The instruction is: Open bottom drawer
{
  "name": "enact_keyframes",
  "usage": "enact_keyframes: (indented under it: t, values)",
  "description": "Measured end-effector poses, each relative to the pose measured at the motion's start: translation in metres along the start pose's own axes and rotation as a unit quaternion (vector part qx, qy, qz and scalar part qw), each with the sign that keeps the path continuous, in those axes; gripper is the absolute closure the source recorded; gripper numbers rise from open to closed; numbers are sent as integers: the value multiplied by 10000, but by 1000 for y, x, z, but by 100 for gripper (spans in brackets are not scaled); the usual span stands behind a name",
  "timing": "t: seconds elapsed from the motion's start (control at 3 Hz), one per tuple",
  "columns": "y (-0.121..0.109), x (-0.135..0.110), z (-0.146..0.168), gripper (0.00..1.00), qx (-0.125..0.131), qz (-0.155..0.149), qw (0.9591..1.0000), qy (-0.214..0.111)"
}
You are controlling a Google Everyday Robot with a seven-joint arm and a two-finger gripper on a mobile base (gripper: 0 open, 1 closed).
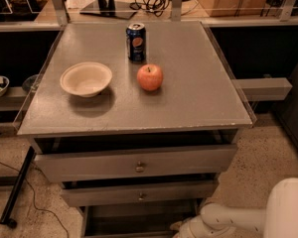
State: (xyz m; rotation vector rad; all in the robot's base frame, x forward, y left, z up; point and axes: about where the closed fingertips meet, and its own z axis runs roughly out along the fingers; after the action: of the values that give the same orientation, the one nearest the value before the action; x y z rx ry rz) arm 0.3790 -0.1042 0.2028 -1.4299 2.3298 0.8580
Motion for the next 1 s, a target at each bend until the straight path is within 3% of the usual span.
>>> enact_keyframes:
  t: [1.0]
  values:
    - [0, 1, -2, 100, -7, 36, 10000, -17]
